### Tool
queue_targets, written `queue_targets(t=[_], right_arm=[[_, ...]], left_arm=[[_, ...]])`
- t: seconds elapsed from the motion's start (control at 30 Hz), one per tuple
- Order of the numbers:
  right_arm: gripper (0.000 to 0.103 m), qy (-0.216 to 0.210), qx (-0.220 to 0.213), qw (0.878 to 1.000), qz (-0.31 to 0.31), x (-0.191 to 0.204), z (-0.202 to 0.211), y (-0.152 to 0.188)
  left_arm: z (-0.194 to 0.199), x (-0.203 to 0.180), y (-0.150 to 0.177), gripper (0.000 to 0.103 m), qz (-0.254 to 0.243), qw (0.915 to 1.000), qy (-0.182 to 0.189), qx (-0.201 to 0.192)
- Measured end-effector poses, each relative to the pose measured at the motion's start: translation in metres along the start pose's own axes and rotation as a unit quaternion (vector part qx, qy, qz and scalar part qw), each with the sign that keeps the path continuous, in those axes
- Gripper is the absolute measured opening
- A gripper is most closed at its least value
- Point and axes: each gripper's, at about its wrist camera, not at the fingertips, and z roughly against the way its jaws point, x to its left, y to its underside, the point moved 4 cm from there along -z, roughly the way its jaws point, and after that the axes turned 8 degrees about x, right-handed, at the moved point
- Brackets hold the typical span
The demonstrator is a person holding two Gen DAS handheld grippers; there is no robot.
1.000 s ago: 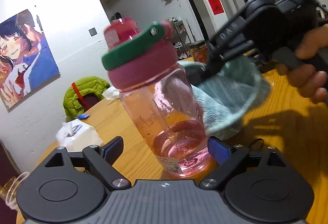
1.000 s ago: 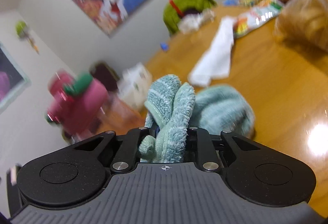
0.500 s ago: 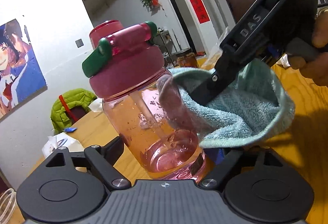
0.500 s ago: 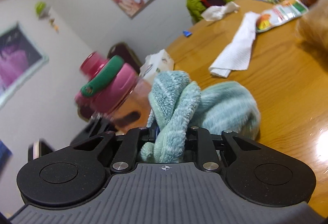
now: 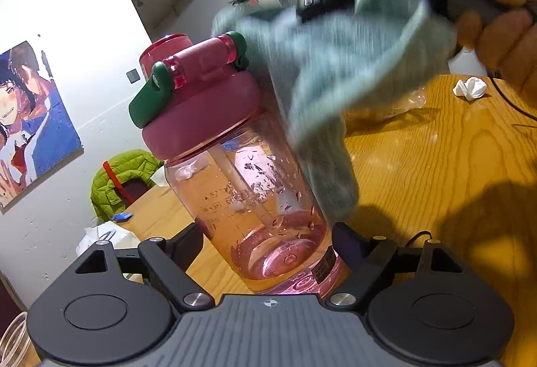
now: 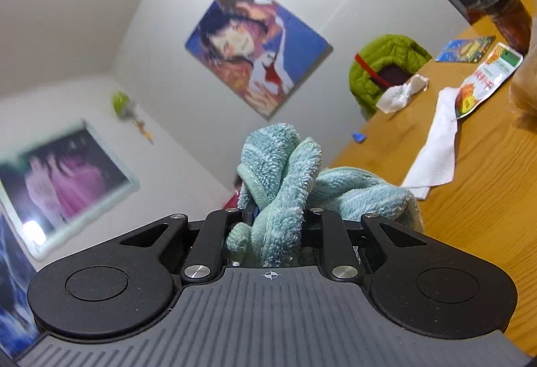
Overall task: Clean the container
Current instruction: 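Hold the bottle with the left tool while the right tool wipes its side and lid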
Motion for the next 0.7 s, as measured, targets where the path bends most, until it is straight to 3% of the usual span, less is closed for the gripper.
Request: queue_targets(t=[0.17, 0.23, 0.33, 0.4, 0.5, 0.6, 0.67, 0.7], right_arm=[[0.022, 0.041, 0.064, 0.996, -0.036, -0.026, -0.026, 0.01], [0.022, 0.087, 0.105, 0.99, -0.04, -0.036, -0.034, 0.015], [0.021, 0.183, 0.167, 0.969, -0.022, -0.052, -0.054, 0.029], [0.02, 0.197, 0.172, 0.965, -0.012, -0.052, -0.058, 0.031], [0.021, 0.168, 0.138, 0.976, 0.001, -0.039, -0.049, 0.025], [0.021, 0.064, 0.073, 0.995, -0.003, -0.019, -0.027, 0.009], [0.021, 0.028, 0.061, 0.998, -0.004, -0.014, -0.02, 0.005], [0.021, 0.03, 0.068, 0.997, -0.005, -0.014, -0.021, 0.005]], left_arm=[[0.003, 0.003, 0.0, 0.081, 0.011, 0.9999, 0.008, -0.002], [0.004, 0.002, 0.0, 0.081, 0.007, 0.9999, 0.01, -0.004], [0.005, 0.002, 0.0, 0.081, 0.007, 0.9999, 0.01, -0.003], [0.004, 0.003, 0.0, 0.081, 0.008, 0.9999, 0.011, -0.003], [0.006, 0.004, 0.001, 0.081, 0.008, 0.9999, 0.011, -0.003], [0.008, 0.004, 0.001, 0.081, 0.007, 0.9999, 0.011, -0.003], [0.01, 0.003, 0.001, 0.081, 0.006, 0.9999, 0.014, -0.005], [0.012, 0.003, 0.001, 0.081, 0.006, 0.9999, 0.013, -0.005]])
